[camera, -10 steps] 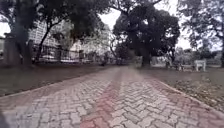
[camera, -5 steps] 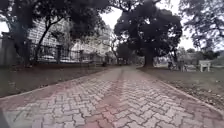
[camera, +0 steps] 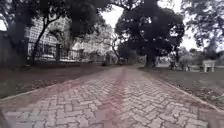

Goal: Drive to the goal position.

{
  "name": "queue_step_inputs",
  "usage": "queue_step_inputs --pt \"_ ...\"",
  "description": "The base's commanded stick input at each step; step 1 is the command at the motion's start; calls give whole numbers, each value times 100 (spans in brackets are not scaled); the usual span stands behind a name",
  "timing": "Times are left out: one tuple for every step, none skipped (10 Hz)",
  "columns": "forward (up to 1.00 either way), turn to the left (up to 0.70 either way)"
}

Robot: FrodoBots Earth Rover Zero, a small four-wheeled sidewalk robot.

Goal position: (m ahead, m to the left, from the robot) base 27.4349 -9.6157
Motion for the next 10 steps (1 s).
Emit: queue_step_inputs --pt "70 0" --pt "70 0" --pt "70 0" --pt "70 0" --pt "70 0" --pt "70 0" --pt "70 0" --pt "70 0" --pt "70 0" --pt "70 0"
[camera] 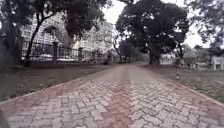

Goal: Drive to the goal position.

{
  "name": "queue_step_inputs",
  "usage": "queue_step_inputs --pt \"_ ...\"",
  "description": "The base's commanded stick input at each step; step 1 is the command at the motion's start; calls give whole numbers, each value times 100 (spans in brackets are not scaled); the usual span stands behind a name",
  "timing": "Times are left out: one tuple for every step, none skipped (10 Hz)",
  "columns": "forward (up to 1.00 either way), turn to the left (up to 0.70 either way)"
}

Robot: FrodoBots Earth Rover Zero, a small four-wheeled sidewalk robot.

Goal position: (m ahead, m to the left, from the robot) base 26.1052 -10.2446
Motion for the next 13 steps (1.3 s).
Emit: queue_step_inputs --pt "70 0" --pt "70 0" --pt "70 0" --pt "70 0" --pt "70 0" --pt "70 0" --pt "70 0" --pt "70 0" --pt "70 0" --pt "70 0" --pt "70 0" --pt "70 0" --pt "70 0"
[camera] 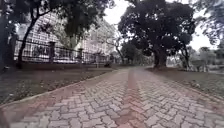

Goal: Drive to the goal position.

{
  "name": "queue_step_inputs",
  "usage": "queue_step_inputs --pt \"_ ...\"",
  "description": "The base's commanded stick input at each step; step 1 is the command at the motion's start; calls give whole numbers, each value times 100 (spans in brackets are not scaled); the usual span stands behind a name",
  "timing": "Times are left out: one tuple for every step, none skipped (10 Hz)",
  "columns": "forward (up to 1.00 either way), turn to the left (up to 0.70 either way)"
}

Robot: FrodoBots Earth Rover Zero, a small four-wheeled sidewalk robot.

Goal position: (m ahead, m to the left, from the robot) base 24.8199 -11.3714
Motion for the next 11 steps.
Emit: queue_step_inputs --pt "70 0" --pt "70 0" --pt "70 0" --pt "70 0" --pt "70 0" --pt "70 0" --pt "70 0" --pt "70 0" --pt "70 0" --pt "70 0" --pt "70 0"
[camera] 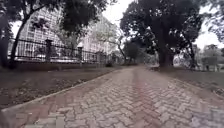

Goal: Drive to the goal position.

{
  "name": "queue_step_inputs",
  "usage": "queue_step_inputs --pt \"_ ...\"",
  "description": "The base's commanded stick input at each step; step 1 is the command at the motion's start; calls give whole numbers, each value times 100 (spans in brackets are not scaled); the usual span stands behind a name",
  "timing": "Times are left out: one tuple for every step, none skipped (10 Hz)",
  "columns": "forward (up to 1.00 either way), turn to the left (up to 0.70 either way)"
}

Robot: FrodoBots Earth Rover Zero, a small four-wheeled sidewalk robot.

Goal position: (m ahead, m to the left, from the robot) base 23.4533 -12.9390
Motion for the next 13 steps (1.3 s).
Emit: queue_step_inputs --pt "70 0" --pt "70 0" --pt "70 0" --pt "70 0" --pt "70 0" --pt "70 -18" --pt "70 -32" --pt "70 -30" --pt "70 -26" --pt "70 0" --pt "70 0" --pt "70 0" --pt "70 0"
